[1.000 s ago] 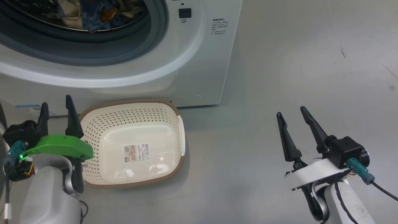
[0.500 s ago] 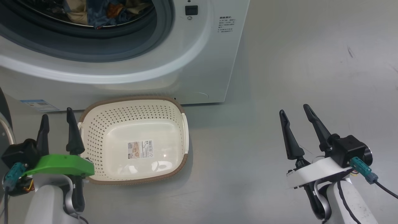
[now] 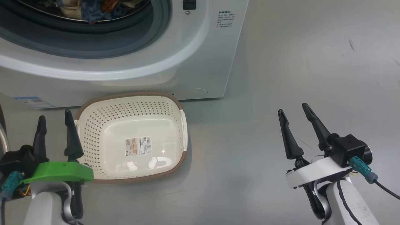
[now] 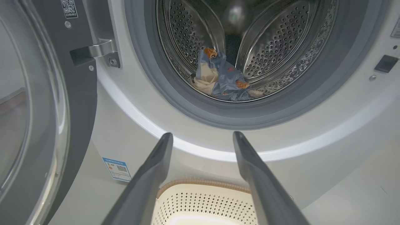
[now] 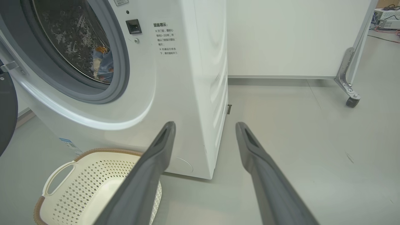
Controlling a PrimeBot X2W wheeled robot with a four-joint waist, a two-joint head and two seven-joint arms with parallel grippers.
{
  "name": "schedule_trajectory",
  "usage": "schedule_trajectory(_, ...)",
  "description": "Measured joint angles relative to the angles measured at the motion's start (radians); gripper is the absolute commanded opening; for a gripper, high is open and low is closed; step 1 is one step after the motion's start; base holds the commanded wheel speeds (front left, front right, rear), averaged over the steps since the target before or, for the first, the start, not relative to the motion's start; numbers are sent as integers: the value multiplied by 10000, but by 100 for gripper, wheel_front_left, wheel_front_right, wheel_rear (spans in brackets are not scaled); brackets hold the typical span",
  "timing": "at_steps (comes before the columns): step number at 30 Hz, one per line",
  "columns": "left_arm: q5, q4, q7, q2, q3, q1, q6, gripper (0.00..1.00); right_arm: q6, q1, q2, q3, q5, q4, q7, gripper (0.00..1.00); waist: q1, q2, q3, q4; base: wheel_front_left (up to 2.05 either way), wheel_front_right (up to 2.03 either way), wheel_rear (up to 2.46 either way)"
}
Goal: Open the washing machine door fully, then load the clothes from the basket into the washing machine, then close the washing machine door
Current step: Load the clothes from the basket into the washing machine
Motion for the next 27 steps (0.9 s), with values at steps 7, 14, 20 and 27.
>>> schedule_trajectory(7,230,-253,0,-2,-121,180,-35,100,0,-65,-4,-4,0,-6,0,100,0,0,100,-120,0,0,0)
schedule_trajectory(14,320,-405,0,15,-132,218,-35,100,0,-118,-4,222,33,-100,0,100,0,0,248,-250,0,0,0)
schedule_trajectory(20,525,-451,88,299,-188,-121,-35,100,0,-257,-4,479,234,-192,0,100,0,0,611,-463,0,0,0)
schedule_trajectory(27,635,-504,821,1080,33,-1775,-33,100,0,-586,-6,771,493,-318,0,100,0,0,1115,-916,0,0,0)
